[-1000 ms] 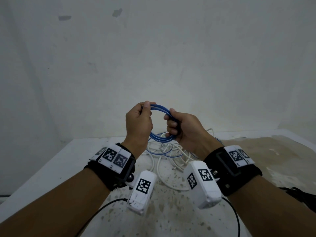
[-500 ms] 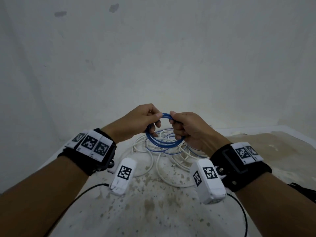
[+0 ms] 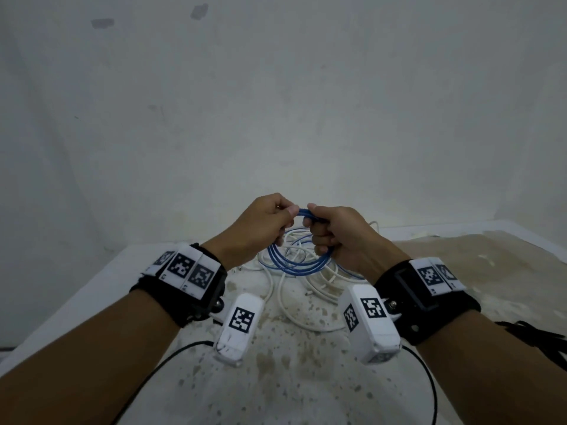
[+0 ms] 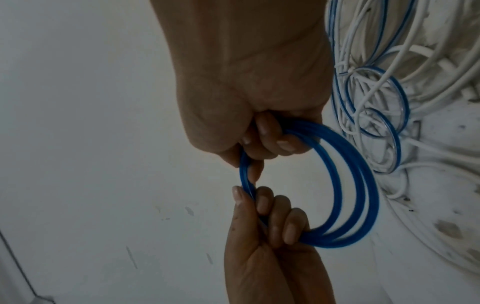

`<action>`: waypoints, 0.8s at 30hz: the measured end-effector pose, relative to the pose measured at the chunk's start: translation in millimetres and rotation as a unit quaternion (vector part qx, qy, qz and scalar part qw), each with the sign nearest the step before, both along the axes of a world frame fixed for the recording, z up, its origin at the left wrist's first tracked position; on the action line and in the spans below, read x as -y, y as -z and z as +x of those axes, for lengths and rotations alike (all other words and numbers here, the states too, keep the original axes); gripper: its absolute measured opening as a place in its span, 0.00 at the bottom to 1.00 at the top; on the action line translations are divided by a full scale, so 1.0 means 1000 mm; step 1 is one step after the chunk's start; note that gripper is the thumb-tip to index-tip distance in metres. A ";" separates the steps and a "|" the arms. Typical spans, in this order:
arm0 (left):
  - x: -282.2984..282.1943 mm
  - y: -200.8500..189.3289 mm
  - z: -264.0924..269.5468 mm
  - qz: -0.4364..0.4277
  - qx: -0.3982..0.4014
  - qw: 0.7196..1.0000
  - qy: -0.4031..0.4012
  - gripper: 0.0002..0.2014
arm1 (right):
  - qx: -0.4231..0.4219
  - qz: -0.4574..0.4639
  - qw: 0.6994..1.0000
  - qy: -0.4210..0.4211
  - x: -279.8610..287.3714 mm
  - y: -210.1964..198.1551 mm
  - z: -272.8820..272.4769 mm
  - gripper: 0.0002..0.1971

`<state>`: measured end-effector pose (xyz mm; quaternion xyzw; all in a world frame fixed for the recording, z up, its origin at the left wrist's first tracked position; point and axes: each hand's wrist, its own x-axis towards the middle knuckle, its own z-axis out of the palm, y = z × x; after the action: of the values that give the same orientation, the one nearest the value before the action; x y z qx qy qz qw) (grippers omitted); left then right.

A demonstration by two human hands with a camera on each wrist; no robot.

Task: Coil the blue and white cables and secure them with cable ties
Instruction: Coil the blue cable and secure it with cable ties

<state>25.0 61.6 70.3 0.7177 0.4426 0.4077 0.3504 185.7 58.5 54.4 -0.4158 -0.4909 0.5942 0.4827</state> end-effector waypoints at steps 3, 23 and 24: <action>-0.003 0.002 0.008 -0.005 0.020 1.000 -0.017 0.07 | -0.047 -0.024 0.999 0.015 0.000 0.003 0.003 0.19; -0.003 0.012 0.033 0.131 -0.267 0.954 0.045 0.08 | 0.036 -0.033 0.999 0.021 0.006 0.026 0.042 0.16; -0.002 0.013 0.035 0.146 -0.301 0.941 0.046 0.08 | 0.042 -0.035 0.998 0.021 0.007 0.027 0.045 0.16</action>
<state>59.6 63.9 57.3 0.8699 0.4297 0.2159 0.1101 230.4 51.5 27.3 -0.4671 -0.4805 0.5832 0.4592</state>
